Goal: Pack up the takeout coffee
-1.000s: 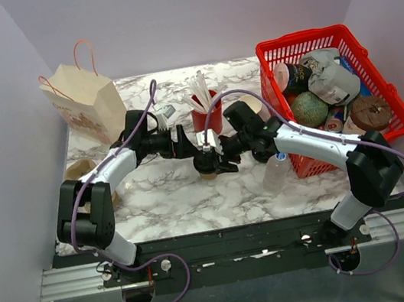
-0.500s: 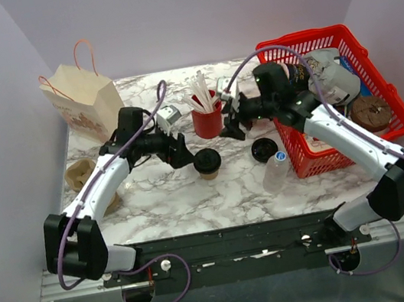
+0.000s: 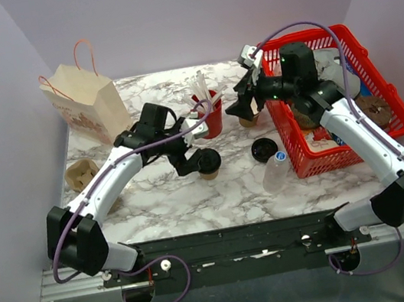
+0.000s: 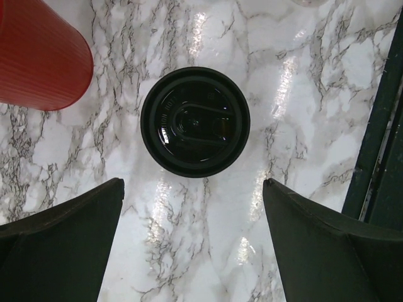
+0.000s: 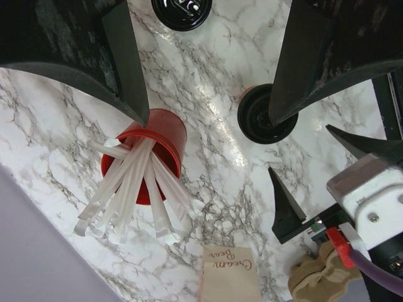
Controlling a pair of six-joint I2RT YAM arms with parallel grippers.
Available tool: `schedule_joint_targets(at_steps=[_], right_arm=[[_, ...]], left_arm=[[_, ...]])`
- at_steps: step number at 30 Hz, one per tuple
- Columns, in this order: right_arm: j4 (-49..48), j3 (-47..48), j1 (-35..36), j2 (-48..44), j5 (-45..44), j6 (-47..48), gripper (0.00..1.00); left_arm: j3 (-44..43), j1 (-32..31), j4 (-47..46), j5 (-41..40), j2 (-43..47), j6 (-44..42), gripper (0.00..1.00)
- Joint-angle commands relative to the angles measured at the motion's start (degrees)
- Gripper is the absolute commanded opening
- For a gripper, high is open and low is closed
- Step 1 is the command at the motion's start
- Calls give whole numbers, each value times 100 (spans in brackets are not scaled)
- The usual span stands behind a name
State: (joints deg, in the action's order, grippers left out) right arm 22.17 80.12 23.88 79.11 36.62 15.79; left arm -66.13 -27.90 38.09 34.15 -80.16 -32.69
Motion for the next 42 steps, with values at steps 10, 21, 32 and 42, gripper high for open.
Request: schedule_joint_targets(at_steps=[10,21,32,42], right_arm=[[428,-251,-129,-537,-147,363,87],[-169,-620,-199,-774,64,152,88],[-126,-594,-270,-669,56,231,88],[-143,-462,-296,-502,223,170,88]], left_arm=[[-629,-541,84,-576,-553,-808,99],[-1148,-664,234,-823,-1142,-1055,99],[-1376,-717,788,-190,-1327,-889,99],[-1113,-954,332,-901,-1476,-669,99]])
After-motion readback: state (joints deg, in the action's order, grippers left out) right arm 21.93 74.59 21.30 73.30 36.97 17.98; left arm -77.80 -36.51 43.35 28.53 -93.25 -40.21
